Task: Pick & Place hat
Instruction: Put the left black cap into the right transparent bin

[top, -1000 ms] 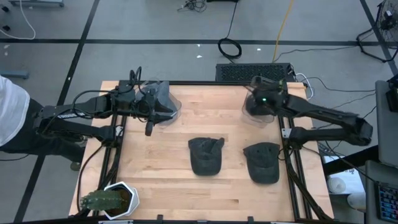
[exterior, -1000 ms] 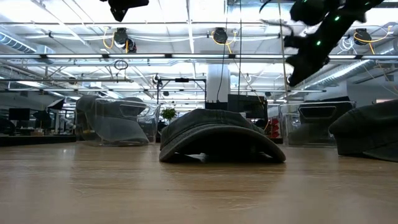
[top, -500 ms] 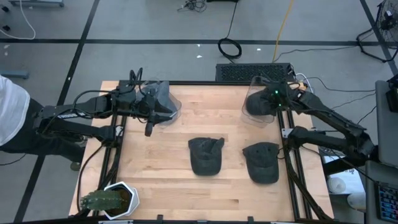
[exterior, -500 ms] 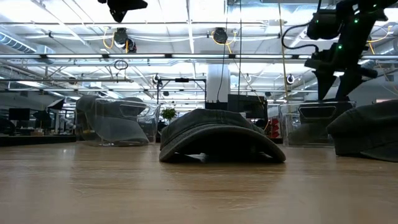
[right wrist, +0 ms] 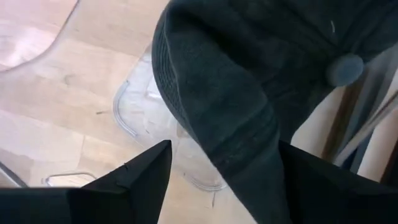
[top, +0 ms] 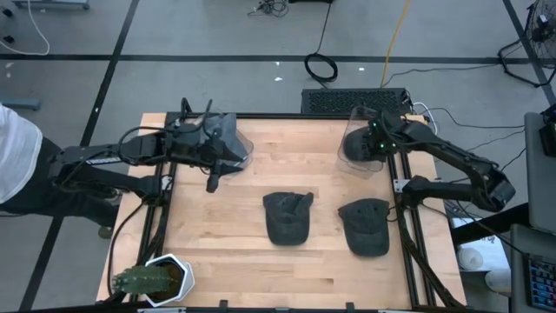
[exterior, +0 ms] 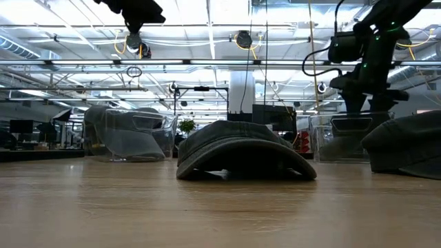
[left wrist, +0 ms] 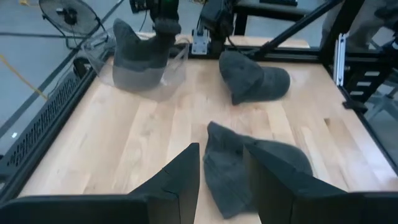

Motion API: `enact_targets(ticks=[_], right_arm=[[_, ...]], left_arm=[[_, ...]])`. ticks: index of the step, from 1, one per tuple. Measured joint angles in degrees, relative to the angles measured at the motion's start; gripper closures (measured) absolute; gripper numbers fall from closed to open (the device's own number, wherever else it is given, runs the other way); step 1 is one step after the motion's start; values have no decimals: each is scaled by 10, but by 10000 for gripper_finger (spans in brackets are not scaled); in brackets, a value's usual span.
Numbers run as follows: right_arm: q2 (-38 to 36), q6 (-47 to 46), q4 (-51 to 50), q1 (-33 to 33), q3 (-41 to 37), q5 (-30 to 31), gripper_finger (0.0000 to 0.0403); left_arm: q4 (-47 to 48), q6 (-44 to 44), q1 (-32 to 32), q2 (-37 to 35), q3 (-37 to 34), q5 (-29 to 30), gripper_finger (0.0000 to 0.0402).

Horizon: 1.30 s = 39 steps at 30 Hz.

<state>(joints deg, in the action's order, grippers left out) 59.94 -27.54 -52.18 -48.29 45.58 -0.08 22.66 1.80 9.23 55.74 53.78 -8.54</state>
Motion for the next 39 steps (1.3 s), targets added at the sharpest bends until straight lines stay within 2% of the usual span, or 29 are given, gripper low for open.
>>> enact_targets(ticks=[3, 5, 7, 10, 12, 16, 19, 23, 28, 30, 32, 35, 37, 39], right_arm=[[10, 19, 9, 0, 0, 0, 157], [6, 41, 30, 1, 0, 0, 187], [-4, 61, 59, 9, 0, -1, 239], [-20, 110, 110, 31, 0, -25, 351], [-28, 148, 144, 50, 0, -50, 385], [-30, 199, 186, 91, 0, -128, 397], [-21, 196, 193, 123, 0, -173, 398], [-17, 200, 168, 168, 0, -212, 400], [-28, 263, 115, 208, 6, -295, 401], [-28, 298, 55, 210, 17, -261, 401], [-27, 332, 2, 210, 23, -183, 401], [-24, 351, -14, 211, 25, -68, 402], [-23, 366, 4, 211, 25, -35, 402], [-22, 384, 36, 214, 25, -27, 402]], left_arm=[[3, 3, 0, 11, 0, 0, 270], [3, 8, 0, 17, 0, 0, 270], [3, 8, 0, 20, 0, 0, 270], [3, 8, 0, 20, 0, 0, 270], [8, 8, 0, 20, 0, 0, 270], [11, 7, 0, 20, 0, 0, 270], [11, 7, 0, 20, 0, 0, 270], [11, 4, 0, 20, 0, 0, 270], [11, -5, 0, 20, 0, 0, 270], [11, -6, 0, 20, 0, 0, 270], [11, -9, 0, 20, 0, 0, 270], [11, -12, 0, 20, 0, 0, 270], [11, -15, 0, 20, 0, 0, 270], [11, -17, 0, 20, 0, 0, 270]])
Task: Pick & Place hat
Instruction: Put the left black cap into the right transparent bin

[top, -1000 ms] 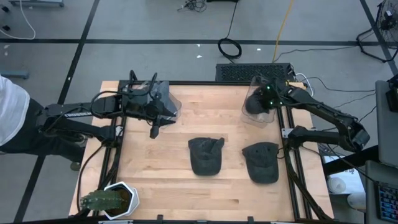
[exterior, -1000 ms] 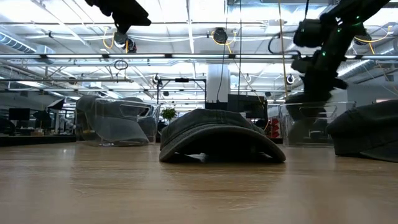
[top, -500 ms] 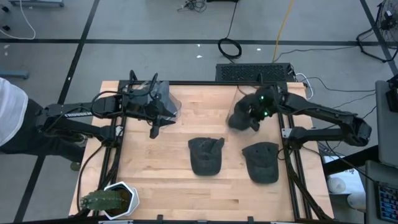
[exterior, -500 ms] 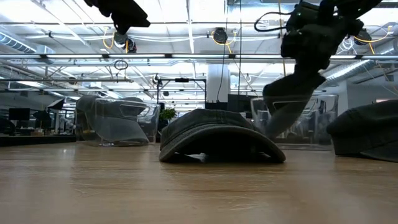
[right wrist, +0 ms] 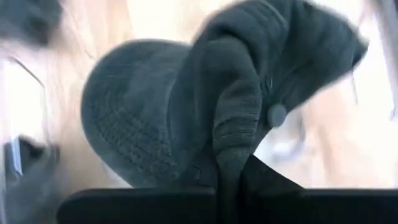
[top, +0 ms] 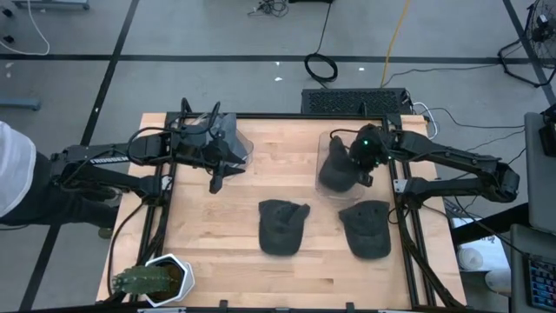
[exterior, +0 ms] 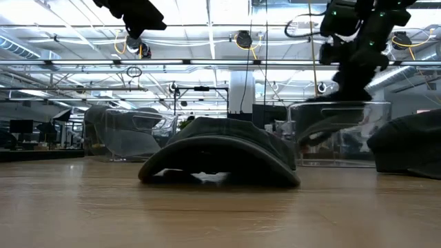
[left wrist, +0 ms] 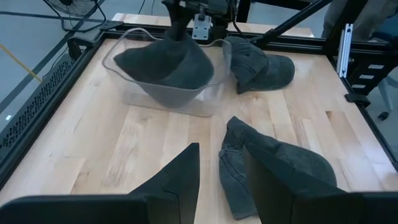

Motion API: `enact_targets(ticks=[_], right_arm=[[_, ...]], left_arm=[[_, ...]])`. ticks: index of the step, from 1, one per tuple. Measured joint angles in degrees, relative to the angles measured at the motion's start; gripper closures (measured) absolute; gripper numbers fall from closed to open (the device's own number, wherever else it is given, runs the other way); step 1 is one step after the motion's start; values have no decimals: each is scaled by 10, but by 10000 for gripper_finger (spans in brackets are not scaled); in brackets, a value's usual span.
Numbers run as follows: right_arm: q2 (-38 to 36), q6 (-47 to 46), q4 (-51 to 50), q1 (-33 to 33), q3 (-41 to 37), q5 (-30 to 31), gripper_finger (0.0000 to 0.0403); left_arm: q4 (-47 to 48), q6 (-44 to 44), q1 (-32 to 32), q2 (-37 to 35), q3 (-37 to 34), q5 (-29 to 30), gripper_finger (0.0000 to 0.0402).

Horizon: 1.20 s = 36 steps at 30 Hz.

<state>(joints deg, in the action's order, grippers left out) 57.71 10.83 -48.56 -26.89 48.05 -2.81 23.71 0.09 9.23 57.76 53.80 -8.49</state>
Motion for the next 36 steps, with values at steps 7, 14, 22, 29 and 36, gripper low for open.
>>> enact_targets(ticks=[7, 14, 22, 29, 36], right_arm=[[21, 118, 72, 27, 0, 15, 402], [119, 181, 125, 30, -21, 47, 402], [153, 278, 229, 62, -24, 157, 403], [170, 328, 276, 69, -24, 162, 403], [227, 297, 277, 58, -23, 135, 403]], left_arm=[[0, -2, 0, 0, 0, 0, 270], [-3, -2, 0, 0, 0, 0, 270], [-1, -2, 0, 0, 0, 0, 270], [0, 0, 0, 0, 0, 0, 270], [-2, -1, 0, 0, 0, 0, 270]])
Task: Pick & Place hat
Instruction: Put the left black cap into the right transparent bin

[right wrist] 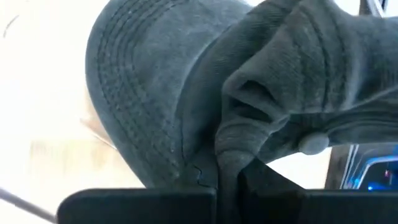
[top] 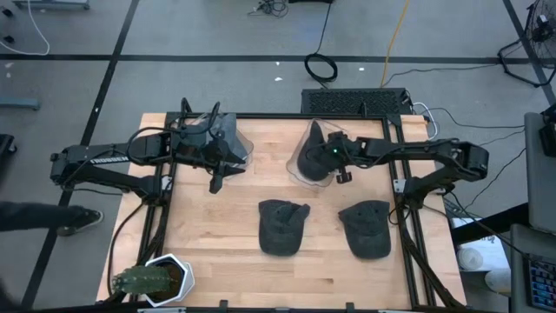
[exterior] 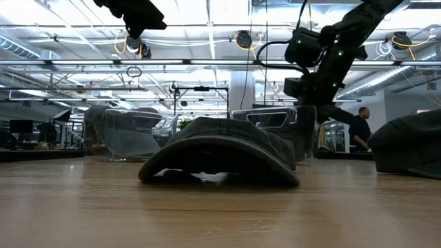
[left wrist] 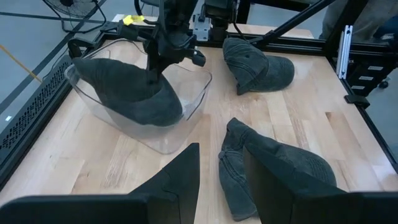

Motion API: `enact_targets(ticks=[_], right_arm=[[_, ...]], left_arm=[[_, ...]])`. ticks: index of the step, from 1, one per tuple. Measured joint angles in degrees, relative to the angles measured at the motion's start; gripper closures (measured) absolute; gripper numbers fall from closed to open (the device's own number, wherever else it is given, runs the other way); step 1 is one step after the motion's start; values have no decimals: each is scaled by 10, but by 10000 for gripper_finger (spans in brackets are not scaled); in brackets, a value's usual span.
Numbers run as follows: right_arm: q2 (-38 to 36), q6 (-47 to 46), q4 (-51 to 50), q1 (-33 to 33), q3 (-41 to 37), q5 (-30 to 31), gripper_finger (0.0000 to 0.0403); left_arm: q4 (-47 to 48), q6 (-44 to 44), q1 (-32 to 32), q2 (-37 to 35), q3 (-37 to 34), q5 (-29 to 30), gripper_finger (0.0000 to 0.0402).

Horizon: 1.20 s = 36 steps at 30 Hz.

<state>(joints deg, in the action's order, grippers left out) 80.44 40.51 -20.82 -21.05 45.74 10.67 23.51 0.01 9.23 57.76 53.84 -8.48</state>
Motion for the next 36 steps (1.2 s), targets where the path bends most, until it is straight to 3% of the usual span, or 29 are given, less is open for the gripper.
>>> enact_targets(ticks=[9, 16, 21, 28, 32, 36], right_arm=[[-15, -147, 16, 1, -1, 17, 372], [-81, -218, -11, 13, -2, 49, 279], [-133, -221, 2, 17, -2, 86, 208], [-173, -242, 41, 18, -2, 90, 135], [-184, -286, 75, 51, -1, 58, 132], [-170, -302, 24, 84, -1, 39, 203]], left_arm=[[0, -6, 0, 0, 0, 0, 270], [0, -5, 0, 0, 0, 0, 270], [1, -5, 0, 0, 0, 0, 270], [0, -6, 0, 0, 0, 0, 270], [0, -8, 0, 0, 0, 0, 270], [0, -8, 0, 0, 0, 0, 270]])
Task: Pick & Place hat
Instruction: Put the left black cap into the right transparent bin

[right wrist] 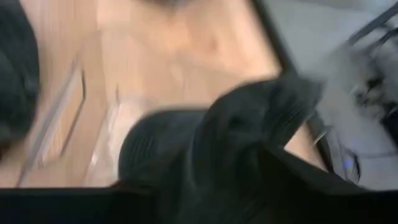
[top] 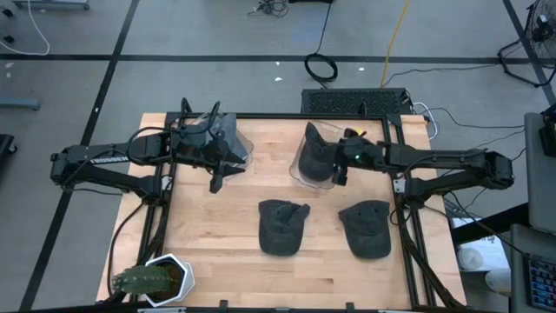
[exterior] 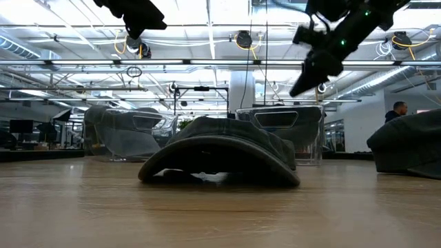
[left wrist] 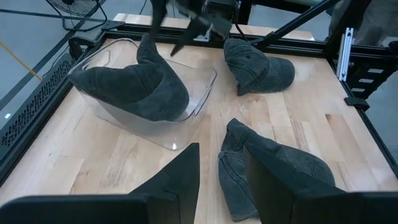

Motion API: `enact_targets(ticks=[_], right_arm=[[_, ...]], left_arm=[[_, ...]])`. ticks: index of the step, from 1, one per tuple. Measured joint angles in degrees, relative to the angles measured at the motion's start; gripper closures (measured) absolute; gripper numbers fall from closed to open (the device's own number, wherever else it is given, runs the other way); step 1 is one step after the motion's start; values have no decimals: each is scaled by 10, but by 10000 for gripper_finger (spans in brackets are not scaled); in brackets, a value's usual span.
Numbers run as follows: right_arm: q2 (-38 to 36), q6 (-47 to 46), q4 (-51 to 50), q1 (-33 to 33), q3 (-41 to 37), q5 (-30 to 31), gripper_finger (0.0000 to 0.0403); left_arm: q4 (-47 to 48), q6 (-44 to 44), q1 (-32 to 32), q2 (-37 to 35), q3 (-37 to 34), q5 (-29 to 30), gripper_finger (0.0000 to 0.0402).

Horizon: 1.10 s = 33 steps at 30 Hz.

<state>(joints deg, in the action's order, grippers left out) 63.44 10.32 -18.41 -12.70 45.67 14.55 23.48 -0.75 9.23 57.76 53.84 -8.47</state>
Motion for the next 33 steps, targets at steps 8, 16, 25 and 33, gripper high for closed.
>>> enact_targets(ticks=[8, 16, 25, 33], right_arm=[[51, 10, -22, -8, 4, -18, 391], [144, -13, -85, -24, 79, -58, 402], [254, -22, -132, -46, 100, -74, 403], [225, -21, -150, -28, 127, -49, 403]], left_arm=[[-2, 3, 0, 0, 0, 0, 270], [-2, 4, 0, 0, 0, 0, 270], [-2, 5, 0, 0, 0, 0, 270], [-2, 5, 0, 0, 0, 0, 270]])
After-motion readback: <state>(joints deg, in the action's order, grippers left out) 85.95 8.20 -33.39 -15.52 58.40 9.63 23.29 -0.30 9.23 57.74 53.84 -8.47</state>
